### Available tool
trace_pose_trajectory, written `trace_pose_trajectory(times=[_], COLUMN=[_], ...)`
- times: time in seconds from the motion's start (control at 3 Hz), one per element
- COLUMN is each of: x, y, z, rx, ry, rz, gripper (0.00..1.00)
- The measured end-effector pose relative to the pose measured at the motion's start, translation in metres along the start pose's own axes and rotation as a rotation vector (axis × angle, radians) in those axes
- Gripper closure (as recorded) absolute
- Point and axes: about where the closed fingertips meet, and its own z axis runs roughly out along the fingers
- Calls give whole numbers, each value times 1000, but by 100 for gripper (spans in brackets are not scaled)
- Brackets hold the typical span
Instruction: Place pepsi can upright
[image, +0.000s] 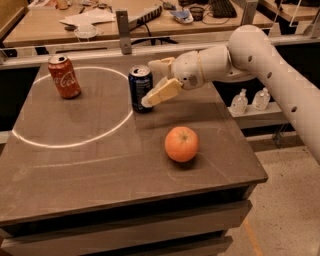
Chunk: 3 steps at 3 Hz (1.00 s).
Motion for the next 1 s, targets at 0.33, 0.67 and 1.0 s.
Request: trace_pose_trajectory(times=[0.33, 0.67, 1.0], x=[12, 33, 29], y=[1, 3, -2], z=[-18, -64, -60], rx=[57, 238, 239], ry=[30, 46, 38], rz=[28, 115, 106], gripper=[0, 0, 0])
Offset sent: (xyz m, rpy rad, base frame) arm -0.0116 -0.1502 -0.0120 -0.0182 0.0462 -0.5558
